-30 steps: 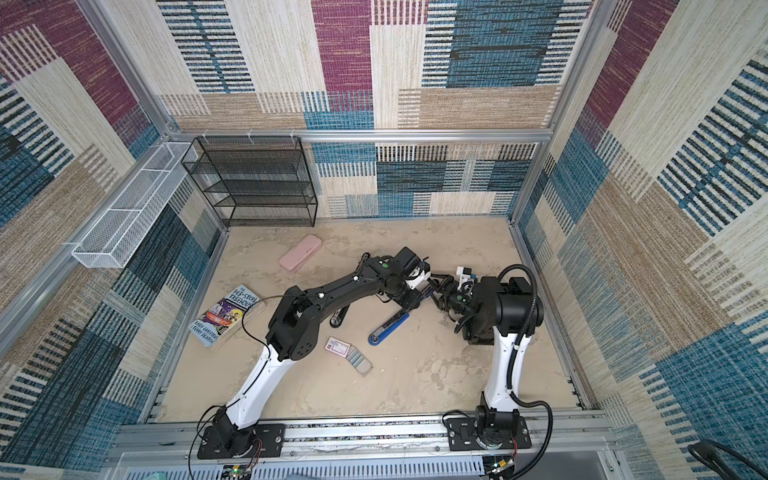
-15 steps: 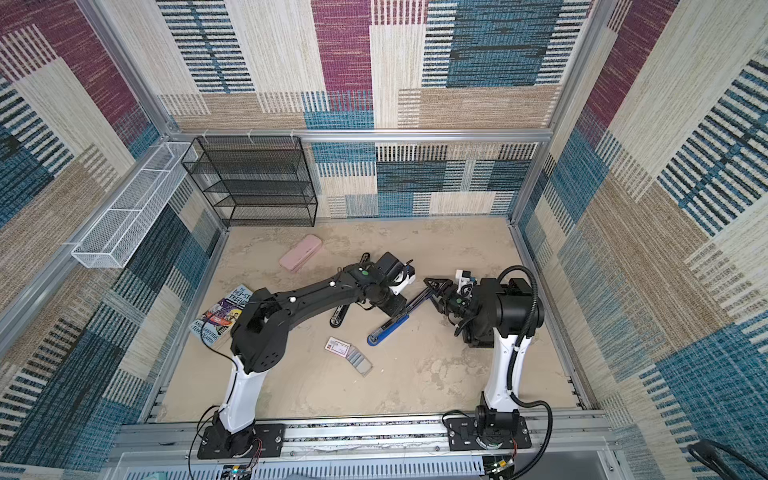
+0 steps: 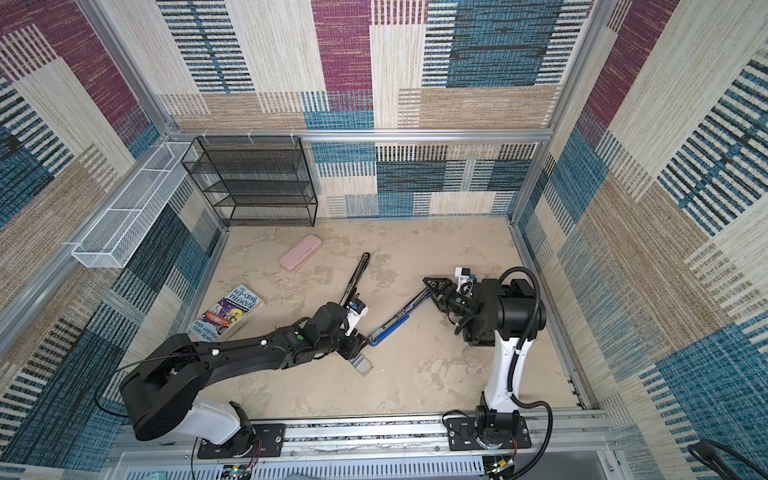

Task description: Load the staples into the stapler

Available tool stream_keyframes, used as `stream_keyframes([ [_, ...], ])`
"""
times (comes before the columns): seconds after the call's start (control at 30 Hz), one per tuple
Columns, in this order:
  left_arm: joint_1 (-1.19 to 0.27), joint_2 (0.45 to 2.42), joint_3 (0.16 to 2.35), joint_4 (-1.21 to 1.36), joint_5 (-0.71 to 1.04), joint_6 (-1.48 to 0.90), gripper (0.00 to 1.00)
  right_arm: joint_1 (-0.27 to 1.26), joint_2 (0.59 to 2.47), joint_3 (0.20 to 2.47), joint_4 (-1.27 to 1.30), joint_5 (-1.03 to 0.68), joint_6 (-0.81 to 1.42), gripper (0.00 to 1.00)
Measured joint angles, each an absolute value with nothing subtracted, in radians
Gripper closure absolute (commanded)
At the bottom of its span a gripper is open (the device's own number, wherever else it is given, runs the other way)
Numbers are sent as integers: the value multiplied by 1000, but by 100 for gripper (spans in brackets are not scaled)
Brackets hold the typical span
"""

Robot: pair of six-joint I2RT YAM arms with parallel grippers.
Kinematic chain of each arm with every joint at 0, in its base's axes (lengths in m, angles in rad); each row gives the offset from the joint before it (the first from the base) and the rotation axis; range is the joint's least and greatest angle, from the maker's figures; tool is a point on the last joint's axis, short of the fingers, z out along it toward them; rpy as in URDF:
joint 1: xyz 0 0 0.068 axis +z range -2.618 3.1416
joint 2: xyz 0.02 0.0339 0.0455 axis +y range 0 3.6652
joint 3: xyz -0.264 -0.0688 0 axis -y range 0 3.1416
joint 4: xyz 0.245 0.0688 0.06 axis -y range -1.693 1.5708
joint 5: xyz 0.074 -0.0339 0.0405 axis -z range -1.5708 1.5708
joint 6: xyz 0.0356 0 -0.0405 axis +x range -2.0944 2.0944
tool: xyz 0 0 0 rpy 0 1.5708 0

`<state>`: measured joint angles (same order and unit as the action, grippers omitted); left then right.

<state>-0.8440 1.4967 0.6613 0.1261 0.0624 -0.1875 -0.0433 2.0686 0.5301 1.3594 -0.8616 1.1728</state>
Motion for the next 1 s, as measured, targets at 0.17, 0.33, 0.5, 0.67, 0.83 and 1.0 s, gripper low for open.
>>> stream_keyframes([
  [0.17, -861, 1535, 640, 254, 60, -184, 47, -41, 2070, 536, 1335, -861, 1173, 29],
  [0.33, -879, 1586, 647, 302, 59, -181, 50, -39, 2070, 540, 1326, -860, 1173, 29],
  [0.5, -886, 1629, 666, 310, 57, -180, 55, -38, 2071, 543, 1325, -860, 1173, 29],
  [0.67, -889, 1671, 691, 318, 56, -180, 65, -37, 2074, 543, 1326, -860, 1173, 29],
  [0.83, -890, 1689, 705, 325, 56, -178, 79, -35, 2073, 543, 1326, -859, 1172, 29],
  [1.0, -890, 1688, 712, 325, 53, -171, 90, -34, 2049, 543, 1309, -859, 1158, 29],
])
